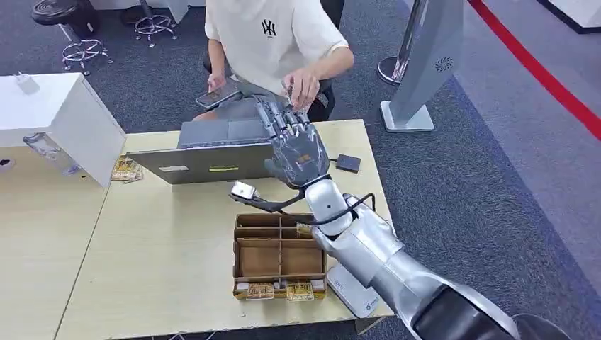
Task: Pass the card to the sensor for recognition and then transmit it.
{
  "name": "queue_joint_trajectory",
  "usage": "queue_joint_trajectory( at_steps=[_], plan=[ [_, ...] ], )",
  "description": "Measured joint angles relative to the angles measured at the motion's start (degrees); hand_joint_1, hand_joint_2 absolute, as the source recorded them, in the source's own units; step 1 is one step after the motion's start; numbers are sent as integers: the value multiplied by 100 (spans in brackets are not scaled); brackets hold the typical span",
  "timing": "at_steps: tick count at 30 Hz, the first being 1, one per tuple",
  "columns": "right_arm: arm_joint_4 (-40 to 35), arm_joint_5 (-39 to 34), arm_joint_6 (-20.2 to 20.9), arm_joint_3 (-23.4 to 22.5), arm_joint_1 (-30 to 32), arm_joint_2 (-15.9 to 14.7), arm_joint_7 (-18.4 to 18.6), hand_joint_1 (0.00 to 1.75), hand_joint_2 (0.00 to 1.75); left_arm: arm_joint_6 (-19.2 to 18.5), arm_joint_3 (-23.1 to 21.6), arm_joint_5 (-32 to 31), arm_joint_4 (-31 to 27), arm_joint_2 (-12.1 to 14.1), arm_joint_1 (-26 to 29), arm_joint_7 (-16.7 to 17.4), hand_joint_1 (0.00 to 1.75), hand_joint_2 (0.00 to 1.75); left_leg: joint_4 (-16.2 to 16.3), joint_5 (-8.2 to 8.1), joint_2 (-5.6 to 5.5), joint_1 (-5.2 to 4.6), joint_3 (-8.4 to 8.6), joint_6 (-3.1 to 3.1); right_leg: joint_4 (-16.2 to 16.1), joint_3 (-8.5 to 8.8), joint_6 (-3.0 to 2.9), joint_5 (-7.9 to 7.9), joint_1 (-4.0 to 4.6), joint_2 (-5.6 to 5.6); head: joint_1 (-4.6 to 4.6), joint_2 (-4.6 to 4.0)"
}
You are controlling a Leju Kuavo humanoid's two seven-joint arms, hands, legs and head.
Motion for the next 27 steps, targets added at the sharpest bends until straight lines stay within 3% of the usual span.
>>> queue_joint_trajectory(
  at_steps=[2,5,7,10,13,15,24,27],
  plan=[
    [-539,-337,-2,-460,369,100,-889,0,0,4,-2,-17,0,-2,7,4,0,0,0,0,-3,2,-3,0,0,0,0,-1,2,-3,2,0],
    [-1226,-1623,-2,-1628,1040,600,-2867,0,0,5,-2,-41,0,-11,7,42,0,0,-1,-2,-5,1,-4,1,0,-3,-2,-3,2,-5,0,0],
    [-1501,-2368,-2,-2175,1319,840,-3284,0,0,15,-2,-28,0,-26,10,59,0,0,-1,-2,-18,2,-6,1,0,0,1,-8,2,-17,0,0],
    [-1846,-3530,-13,-2452,1796,1025,-3473,0,0,61,0,50,0,-39,19,112,0,0,-3,-2,-10,3,-5,2,0,0,1,-8,-2,-8,4,0],
    [-2194,-5779,259,-2283,2246,1110,-3496,0,0,122,22,173,0,-61,12,164,0,0,-2,-2,-7,2,-2,2,-1,0,1,-8,-2,-9,2,0],
    [-2386,-6537,485,-2150,2445,1073,-3442,0,0,142,66,217,0,-74,27,173,0,0,-2,-2,-7,1,-5,2,-1,-2,1,-7,-2,-9,4,0],
    [-2832,-6903,595,-1829,2627,977,-3442,0,0,175,118,238,0,-90,28,177,0,0,-2,-2,-3,0,-2,2,0,-2,1,-7,0,-6,0,0],
    [-2933,-7614,1091,-1787,2719,957,-3330,0,0,203,164,271,0,-98,30,177,0,0,-2,-2,-4,1,-3,1,0,-2,1,-7,0,-7,0,0]
  ],
)
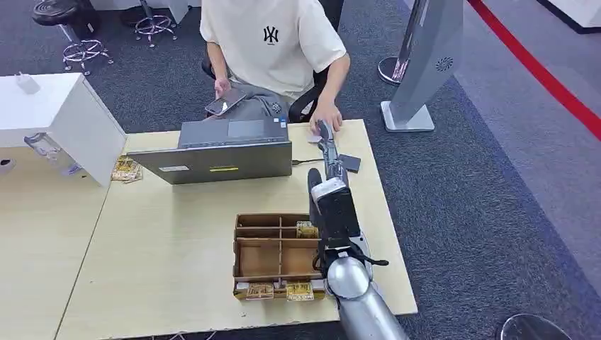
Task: Pass the card to the sensor for recognition and then transmit it.
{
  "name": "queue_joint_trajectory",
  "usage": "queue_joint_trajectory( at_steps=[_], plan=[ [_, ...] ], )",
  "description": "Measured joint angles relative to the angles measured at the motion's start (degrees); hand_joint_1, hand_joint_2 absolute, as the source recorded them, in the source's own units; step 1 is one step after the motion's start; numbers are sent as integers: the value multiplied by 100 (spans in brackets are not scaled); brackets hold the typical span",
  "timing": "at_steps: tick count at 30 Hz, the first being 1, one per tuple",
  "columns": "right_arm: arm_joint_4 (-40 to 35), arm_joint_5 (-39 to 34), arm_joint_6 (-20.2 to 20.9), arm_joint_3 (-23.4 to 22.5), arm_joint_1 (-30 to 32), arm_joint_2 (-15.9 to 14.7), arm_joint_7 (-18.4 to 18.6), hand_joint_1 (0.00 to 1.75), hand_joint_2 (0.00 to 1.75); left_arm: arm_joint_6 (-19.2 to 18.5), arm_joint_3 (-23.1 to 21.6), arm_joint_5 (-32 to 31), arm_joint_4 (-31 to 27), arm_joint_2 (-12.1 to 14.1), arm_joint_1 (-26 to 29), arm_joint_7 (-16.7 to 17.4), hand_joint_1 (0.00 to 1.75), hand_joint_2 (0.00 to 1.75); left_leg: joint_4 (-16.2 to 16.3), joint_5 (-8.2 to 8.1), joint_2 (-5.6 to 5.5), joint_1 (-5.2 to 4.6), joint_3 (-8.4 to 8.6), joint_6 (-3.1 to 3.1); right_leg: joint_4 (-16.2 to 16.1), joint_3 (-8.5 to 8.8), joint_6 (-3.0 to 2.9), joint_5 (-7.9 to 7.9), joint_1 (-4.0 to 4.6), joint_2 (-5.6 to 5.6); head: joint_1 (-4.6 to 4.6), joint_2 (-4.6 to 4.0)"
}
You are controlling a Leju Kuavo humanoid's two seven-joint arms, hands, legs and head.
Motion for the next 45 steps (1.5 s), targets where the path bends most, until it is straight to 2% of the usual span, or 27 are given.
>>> queue_joint_trajectory(
  at_steps=[3,6,10,13,14,16,18,19,20,22,24,25,31,38,39,40,41,42,45],
  plan=[
    [-166,-1281,1172,197,196,-85,210,0,0,81,63,48,0,-2,3,-2,0,0,0,0,1,0,-1,0,0,-1,0,0,0,1,0,0],
    [-242,-2404,2358,530,376,-210,234,0,0,127,96,50,0,9,-2,-43,0,0,0,-2,0,0,-1,-2,0,-2,0,-2,0,1,0,0],
    [-203,-3274,3410,837,533,-372,426,0,0,210,122,26,0,24,-5,-92,0,0,-1,-2,1,1,-2,-2,0,-2,0,-2,0,1,0,0],
    [-21,-3325,3978,1073,559,-527,395,0,0,273,122,-46,0,46,-18,-173,0,0,0,-2,1,1,-2,-2,0,-1,0,-2,0,0,0,0],
    [31,-3312,4072,1126,567,-562,365,0,175,299,122,-59,0,53,-20,-188,0,0,0,-2,1,0,-2,-2,0,-1,0,-1,0,-1,0,0],
    [127,-3108,4178,1258,574,-653,208,0,175,356,122,-81,0,72,-28,-238,0,0,0,-2,1,0,-1,-2,0,0,0,0,0,0,0,0],
    [162,-2673,4034,1362,574,-713,70,0,175,387,122,-127,0,87,-38,-258,0,0,0,-2,1,0,0,-2,0,0,0,0,0,1,0,0],
    [171,-2266,3812,1419,574,-741,4,0,175,389,122,-136,0,98,-47,-258,0,0,0,-2,1,0,0,-2,0,0,0,0,0,1,0,0],
    [168,-1747,3473,1462,574,-761,-46,0,175,389,122,-144,0,103,-50,-258,0,0,0,-2,1,0,0,-2,0,0,0,0,0,1,0,0],
    [166,-239,2416,1585,582,-798,-68,0,175,374,122,-153,0,112,-57,-258,0,0,0,-2,1,0,-1,-2,0,0,0,0,0,1,0,0],
    [164,888,1585,1707,610,-804,-39,0,175,334,122,-164,0,114,-56,-249,0,0,0,-2,2,1,-1,-2,0,-1,-1,0,1,1,0,0],
    [164,1133,1422,1774,622,-804,-33,0,175,328,122,-166,0,111,-55,-243,0,0,0,-2,2,1,-1,-3,0,-1,-1,0,1,2,0,0],
    [166,1387,1278,1915,594,-806,-11,0,175,301,122,-177,0,107,-56,-238,0,0,0,-2,2,1,-2,-2,0,-3,0,-1,1,2,2,0],
    [387,3444,-271,2139,472,-806,91,0,175,98,122,-330,0,85,-56,-131,0,0,0,-2,3,0,-2,-2,0,-2,0,-1,0,2,0,0],
    [459,3670,-441,2177,446,-806,142,35,175,70,122,-339,0,79,-55,-122,0,0,0,-2,3,0,-2,-2,0,-2,0,-1,0,2,0,0],
    [529,3844,-578,2219,415,-806,203,110,175,46,122,-345,0,74,-55,-122,0,0,0,-2,3,0,-2,-2,0,-2,0,-1,0,2,0,0],
    [608,4008,-689,2256,384,-806,266,159,175,30,120,-345,0,70,-55,-120,0,0,0,-2,3,0,-1,-2,0,-2,0,-1,0,2,0,0],
    [680,4159,-779,2288,357,-806,337,171,175,9,120,-345,0,66,-55,-114,0,0,0,-2,2,1,-2,-2,0,-2,0,-1,1,2,0,0],
    [892,4559,-991,2380,291,-802,531,175,175,-48,118,-345,0,44,-54,-70,0,0,0,-2,2,1,-2,-2,0,-2,0,-1,1,2,0,0]
  ],
)
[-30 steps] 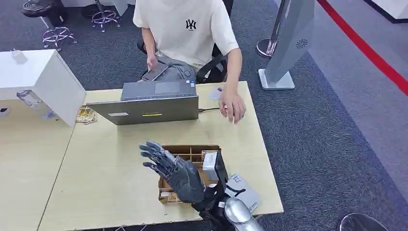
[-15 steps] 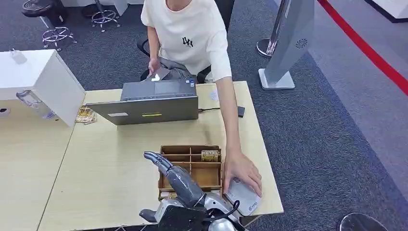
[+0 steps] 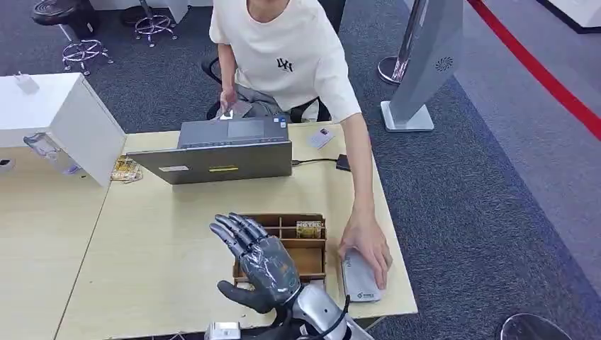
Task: Pass the card to the sensor for recognition and then transmit it.
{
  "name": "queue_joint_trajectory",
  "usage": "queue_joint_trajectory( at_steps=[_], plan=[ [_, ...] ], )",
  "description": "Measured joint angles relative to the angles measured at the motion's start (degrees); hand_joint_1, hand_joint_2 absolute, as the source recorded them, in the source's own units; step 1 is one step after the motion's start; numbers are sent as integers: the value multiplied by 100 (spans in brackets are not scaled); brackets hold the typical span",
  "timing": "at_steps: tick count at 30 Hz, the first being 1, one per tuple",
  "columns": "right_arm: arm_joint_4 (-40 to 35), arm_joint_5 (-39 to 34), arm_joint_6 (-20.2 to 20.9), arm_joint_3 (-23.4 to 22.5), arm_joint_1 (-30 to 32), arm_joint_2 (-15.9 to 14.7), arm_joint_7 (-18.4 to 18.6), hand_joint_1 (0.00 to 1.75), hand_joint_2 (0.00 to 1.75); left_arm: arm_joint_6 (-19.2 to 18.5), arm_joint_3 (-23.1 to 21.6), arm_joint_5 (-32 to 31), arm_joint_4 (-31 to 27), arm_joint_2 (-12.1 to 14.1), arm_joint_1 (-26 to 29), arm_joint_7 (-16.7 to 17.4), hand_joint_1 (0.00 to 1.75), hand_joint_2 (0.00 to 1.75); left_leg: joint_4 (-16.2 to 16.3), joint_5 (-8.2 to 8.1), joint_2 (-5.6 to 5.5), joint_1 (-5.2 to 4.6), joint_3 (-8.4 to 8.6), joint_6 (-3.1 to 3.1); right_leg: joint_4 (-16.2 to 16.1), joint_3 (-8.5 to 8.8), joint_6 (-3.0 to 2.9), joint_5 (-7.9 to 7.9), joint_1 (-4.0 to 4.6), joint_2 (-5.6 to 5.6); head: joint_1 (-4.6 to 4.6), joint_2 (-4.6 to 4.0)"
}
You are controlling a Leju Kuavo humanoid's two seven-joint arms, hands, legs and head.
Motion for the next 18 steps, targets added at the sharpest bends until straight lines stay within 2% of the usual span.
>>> queue_joint_trajectory(
  at_steps=[5,6,7,9,11,14,18],
  plan=[
    [233,528,-52,2,-34,31,100,161,175,-52,-65,0,0,-4,4,13,0,0,0,0,0,0,0,0,0,0,0,0,0,0,0,0],
    [253,601,-59,-4,-36,37,122,148,175,-63,-74,0,0,-7,4,13,0,0,0,0,0,0,0,0,0,0,0,0,0,0,0,0],
    [275,660,-63,-9,-40,46,133,148,175,-76,-85,0,0,-7,4,15,0,0,0,0,0,0,0,0,0,0,0,0,0,0,0,0],
    [323,770,-65,-24,-47,52,176,117,175,-83,-94,0,0,-7,5,15,0,0,0,0,0,0,0,0,0,0,0,0,0,0,0,0],
    [369,870,-68,-39,-52,63,214,66,175,-83,-105,0,0,-11,6,15,0,0,0,0,0,0,0,0,0,0,0,0,0,0,0,0],
    [424,1027,-68,-61,-55,79,302,65,175,-87,-151,0,0,-11,5,15,0,0,0,0,0,0,0,0,0,0,0,0,0,0,0,0],
    [476,1221,-68,-96,-53,94,369,72,175,-92,-241,0,0,-11,5,17,0,0,0,0,0,0,0,0,0,0,0,0,0,0,0,0]
  ],
)
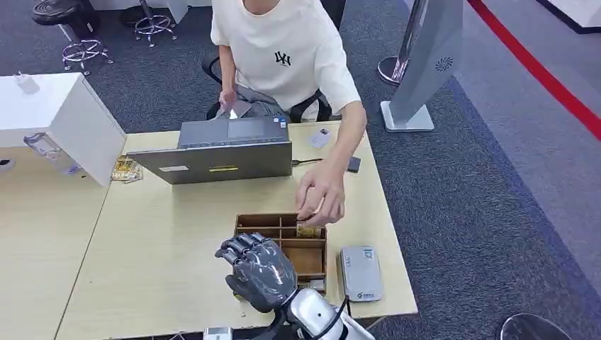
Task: Pass the card to the sensor for recognition and then transmit it.
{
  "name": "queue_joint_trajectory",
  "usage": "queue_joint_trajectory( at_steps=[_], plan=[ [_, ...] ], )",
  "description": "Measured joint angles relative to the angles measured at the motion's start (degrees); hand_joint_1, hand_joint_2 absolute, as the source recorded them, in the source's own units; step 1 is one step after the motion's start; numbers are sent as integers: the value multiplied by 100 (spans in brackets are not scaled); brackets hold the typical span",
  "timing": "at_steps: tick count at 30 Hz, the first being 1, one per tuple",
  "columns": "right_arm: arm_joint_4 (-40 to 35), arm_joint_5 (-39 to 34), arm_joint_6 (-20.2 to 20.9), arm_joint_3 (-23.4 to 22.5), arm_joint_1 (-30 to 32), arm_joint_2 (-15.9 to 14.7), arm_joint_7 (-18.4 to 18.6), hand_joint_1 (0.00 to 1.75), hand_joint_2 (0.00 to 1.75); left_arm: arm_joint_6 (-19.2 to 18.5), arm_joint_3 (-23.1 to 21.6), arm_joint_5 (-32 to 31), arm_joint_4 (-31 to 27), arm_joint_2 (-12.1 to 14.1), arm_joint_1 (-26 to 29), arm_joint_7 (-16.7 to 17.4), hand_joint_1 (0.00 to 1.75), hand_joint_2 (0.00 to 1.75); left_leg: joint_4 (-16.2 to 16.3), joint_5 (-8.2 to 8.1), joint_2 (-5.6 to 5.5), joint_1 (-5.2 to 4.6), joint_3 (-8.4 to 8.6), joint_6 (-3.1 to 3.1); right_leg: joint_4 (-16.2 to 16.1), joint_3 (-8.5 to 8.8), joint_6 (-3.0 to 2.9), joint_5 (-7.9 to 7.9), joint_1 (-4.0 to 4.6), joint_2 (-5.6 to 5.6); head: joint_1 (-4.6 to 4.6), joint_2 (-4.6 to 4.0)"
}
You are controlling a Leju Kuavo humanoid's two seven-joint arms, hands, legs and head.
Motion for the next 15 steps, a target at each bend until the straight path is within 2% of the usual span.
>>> queue_joint_trajectory(
  at_steps=[8,10,11,12,13,15],
  plan=[
    [7,183,-2,-157,46,39,31,79,175,-2,-109,0,0,0,0,33,0,0,0,0,0,0,0,0,0,0,0,0,0,-1,0,0],
    [15,203,-2,-218,64,52,59,96,175,-2,-142,0,0,2,0,33,0,0,0,0,0,0,0,0,0,0,0,0,0,0,0,0],
    [20,212,-2,-236,69,57,61,96,175,-2,-149,0,0,2,-1,33,0,0,0,0,0,0,0,0,0,0,0,0,0,0,0,0],
    [24,253,-2,-255,76,63,68,112,175,-4,-151,0,0,0,-1,33,0,0,0,0,0,0,0,0,0,0,0,0,0,0,0,0],
    [24,288,-2,-284,84,68,68,115,175,-4,-162,0,0,0,-1,33,0,0,0,0,-1,0,0,0,0,1,0,0,0,-1,0,0],
    [24,362,-2,-365,95,92,100,106,175,-7,-214,0,0,2,0,33,0,0,0,0,-1,0,0,0,0,0,0,0,0,-1,0,0]
  ],
)
